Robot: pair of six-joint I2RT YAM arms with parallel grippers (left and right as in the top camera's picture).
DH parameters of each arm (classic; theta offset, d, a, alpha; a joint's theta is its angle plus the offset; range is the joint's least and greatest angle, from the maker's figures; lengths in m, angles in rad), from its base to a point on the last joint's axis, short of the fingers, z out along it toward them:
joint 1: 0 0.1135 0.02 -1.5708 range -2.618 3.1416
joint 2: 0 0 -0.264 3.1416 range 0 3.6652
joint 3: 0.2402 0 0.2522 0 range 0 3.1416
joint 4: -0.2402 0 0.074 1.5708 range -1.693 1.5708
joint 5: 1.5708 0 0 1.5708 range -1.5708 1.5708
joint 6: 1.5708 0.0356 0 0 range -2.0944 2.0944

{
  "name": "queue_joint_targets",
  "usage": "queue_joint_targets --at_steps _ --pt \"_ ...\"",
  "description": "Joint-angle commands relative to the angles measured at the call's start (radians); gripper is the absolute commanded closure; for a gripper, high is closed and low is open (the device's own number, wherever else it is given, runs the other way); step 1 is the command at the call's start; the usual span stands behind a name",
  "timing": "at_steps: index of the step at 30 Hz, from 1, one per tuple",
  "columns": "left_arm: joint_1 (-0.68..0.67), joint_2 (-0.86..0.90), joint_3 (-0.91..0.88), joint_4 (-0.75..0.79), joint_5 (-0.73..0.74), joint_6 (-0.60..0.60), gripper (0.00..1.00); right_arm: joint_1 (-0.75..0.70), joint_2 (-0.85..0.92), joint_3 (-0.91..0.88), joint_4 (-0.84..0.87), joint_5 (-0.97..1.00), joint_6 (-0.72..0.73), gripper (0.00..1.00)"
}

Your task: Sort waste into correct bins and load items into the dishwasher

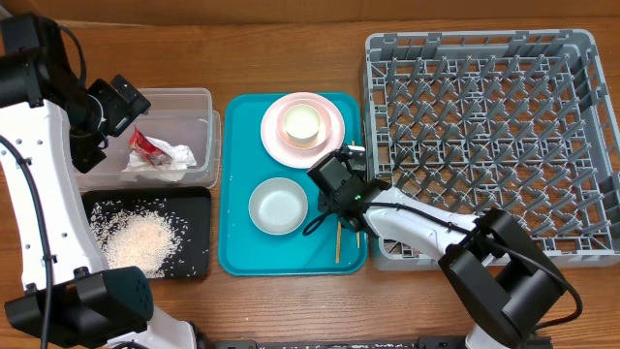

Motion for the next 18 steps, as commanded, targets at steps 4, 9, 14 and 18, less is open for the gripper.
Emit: queue_joint_targets --at_steps 4,9,14,18 --pt "-0.002 -0.024 0.019 0.001 0.006 0.013 0.0 0.002 0.027 0.012 -0.005 -0.106 0.005 0.75" --pt "-0.002 -0.024 0.019 0.001 0.006 0.013 0.0 0.002 0.026 0.019 -0.007 -0.112 0.005 0.91" --pt "-0.002 -0.024 0.019 0.001 0.006 0.013 0.0 0.002 -0.002 0.028 -0.009 -0.094 -0.015 0.96" --pt "-0.002 -0.024 0.019 0.001 0.006 0.013 0.0 0.002 -0.069 0.063 -0.064 -0.05 -0.082 0.96"
